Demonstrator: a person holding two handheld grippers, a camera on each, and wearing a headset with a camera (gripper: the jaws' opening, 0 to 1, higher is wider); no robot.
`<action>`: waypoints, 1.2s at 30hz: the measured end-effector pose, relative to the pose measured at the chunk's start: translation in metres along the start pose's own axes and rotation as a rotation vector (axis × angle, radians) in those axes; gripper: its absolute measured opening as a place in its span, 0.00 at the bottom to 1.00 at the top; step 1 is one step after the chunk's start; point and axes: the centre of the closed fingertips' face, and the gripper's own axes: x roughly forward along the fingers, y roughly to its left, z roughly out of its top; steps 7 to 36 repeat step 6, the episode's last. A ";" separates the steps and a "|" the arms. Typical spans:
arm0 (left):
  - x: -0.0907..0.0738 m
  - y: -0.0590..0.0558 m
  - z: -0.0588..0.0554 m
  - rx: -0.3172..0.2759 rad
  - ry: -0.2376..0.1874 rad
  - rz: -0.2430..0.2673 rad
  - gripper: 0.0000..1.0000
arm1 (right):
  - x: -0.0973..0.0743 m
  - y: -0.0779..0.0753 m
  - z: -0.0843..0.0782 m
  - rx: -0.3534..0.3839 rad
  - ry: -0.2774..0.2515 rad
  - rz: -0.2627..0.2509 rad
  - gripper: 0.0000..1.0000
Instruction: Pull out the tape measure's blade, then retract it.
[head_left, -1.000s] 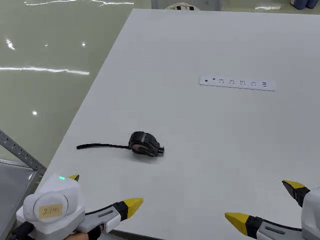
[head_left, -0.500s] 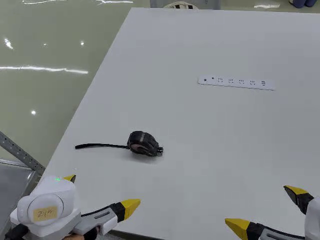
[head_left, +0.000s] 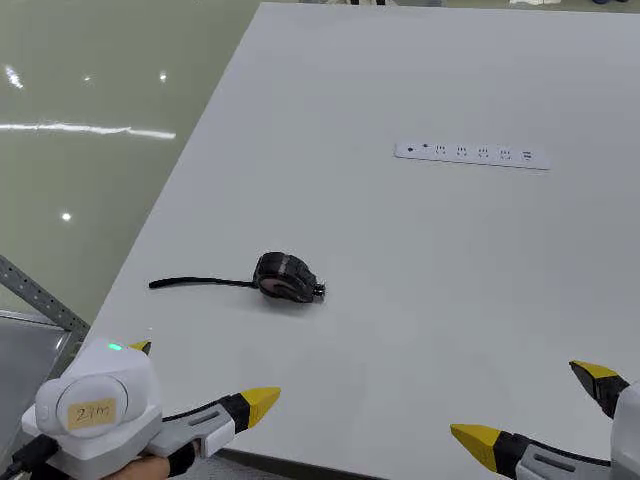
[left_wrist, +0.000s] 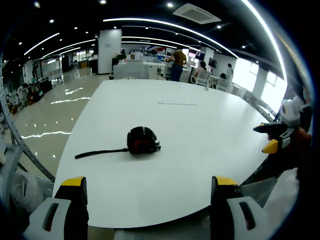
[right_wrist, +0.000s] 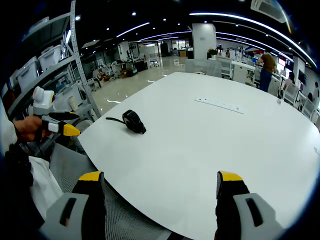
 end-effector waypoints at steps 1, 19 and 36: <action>0.000 0.000 0.000 -0.004 -0.002 0.001 1.00 | 0.000 0.000 0.000 0.001 0.000 -0.001 0.95; 0.000 0.004 -0.003 -0.034 0.019 0.016 1.00 | 0.002 0.001 -0.001 0.004 0.005 0.005 0.94; 0.000 0.004 -0.003 -0.034 0.019 0.016 1.00 | 0.002 0.001 -0.001 0.004 0.005 0.005 0.94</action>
